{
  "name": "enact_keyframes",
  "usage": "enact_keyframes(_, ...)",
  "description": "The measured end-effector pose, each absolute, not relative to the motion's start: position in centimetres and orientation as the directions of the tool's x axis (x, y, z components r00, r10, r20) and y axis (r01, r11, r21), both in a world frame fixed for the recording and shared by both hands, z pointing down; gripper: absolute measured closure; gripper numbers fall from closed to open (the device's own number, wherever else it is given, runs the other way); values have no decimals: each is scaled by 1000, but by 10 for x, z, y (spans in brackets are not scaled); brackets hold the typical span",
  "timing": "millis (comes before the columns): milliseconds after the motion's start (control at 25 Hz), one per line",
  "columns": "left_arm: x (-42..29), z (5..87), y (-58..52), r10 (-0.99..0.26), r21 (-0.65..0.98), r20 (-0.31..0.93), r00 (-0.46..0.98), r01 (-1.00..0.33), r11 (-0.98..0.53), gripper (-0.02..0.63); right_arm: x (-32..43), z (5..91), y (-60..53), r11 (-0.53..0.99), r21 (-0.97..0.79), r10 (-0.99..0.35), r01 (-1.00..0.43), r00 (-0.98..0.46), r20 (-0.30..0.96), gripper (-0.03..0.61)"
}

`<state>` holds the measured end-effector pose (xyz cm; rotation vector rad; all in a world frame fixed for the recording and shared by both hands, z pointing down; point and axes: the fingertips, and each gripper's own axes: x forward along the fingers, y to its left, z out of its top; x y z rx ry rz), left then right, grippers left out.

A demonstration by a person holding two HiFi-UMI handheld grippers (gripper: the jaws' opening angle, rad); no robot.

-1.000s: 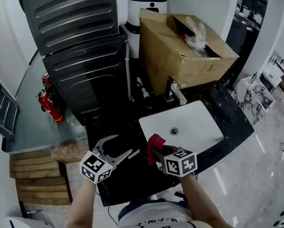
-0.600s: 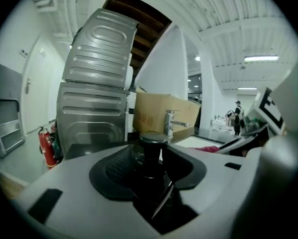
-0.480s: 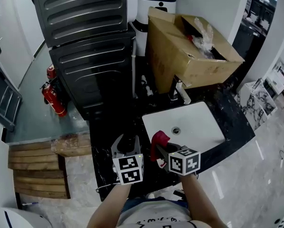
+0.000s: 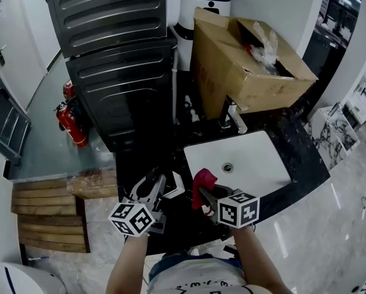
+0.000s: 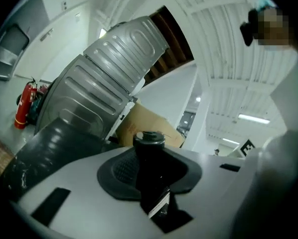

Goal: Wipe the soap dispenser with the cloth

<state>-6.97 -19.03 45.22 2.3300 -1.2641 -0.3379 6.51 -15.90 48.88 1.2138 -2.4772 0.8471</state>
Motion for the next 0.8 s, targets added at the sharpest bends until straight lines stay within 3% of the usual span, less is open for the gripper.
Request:
enact_keyframes(360,-82,458,-177,-835,515,-17,550,-711,-479,511,-1,455,-151,650,-371,-544,-663,-747,381,529)
enact_keyframes(520,-84,459,-178,-838,519,-4,545,-716,-467,511,-26,461,-142,721,-307,-490,-621,-771,407,529)
enact_keyframes(800,-86,459,-177,-837,529,-4,547,-710,-466,511,11,504,-149,611,-327,-515,-721,-676,527,529)
